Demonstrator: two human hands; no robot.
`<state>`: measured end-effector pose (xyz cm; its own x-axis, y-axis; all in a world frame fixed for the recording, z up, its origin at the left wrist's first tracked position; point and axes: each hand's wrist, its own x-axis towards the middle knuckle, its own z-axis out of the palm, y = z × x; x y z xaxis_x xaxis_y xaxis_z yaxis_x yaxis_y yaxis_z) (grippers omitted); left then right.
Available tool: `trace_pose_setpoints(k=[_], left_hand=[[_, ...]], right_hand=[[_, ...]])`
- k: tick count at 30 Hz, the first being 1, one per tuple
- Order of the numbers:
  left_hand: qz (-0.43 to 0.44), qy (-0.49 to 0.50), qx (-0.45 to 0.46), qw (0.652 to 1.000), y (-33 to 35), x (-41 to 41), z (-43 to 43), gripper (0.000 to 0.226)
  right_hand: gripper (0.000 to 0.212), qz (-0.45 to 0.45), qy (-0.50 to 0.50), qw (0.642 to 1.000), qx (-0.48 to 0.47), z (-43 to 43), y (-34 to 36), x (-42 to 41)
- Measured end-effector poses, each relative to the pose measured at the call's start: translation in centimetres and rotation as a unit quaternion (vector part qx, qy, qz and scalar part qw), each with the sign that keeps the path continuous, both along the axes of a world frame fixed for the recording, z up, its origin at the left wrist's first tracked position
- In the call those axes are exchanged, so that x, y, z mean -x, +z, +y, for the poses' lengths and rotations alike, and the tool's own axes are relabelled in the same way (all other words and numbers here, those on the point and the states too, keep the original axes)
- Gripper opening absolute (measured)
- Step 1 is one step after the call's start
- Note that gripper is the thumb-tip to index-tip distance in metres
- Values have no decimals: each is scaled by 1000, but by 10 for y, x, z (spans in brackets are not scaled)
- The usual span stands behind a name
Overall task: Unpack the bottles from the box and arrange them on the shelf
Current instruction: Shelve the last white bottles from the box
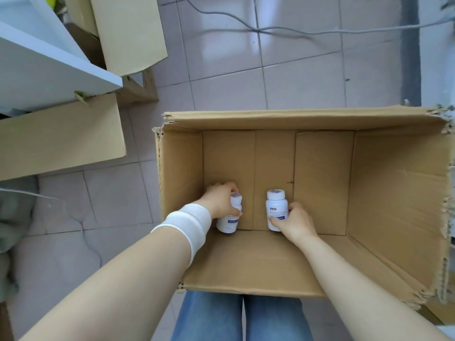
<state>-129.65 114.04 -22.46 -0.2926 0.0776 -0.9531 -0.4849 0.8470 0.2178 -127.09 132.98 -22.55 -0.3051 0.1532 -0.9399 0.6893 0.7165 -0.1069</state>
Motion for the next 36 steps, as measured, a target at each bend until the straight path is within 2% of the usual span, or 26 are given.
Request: trace_pose_setpoints(k=[2,5,9,15,20,22,24,29,31,34,36], left_hand=[[12,102,-5,995,1,-8,5,63],[27,193,-16,981,5,-19,13,55],[49,317,-74,944,32,-23,16,44],[109,389,-213,890,148,8,23,30],[134,460,-314,820,254,16,37,16],[152,455,-330,813,291,8,47,16],[171,413,-341,827,320,-9,57,11],[203,242,-394,863,382,-59,79,17],[193,205,-425,860,407,-79,93,14],[148,162,-475,852,442,-118,121,19],[138,115,-503,846,461,-152,142,15]], right_hand=[[49,13,-3,1000,-1,3,-2,-1],[51,20,1,1000,12,2,0,-3],[53,22,-34,999,30,7,29,-1],[53,89,-141,983,71,20,136,-3],[56,164,-265,944,110,18,238,-19],[57,186,-300,929,115,13,273,-37],[58,207,-344,909,109,8,303,-62],[52,263,-487,822,133,-2,362,-142],[44,288,-507,803,121,-1,380,-179],[13,346,-527,770,96,9,409,-235],[13,381,-549,740,75,17,426,-274]])
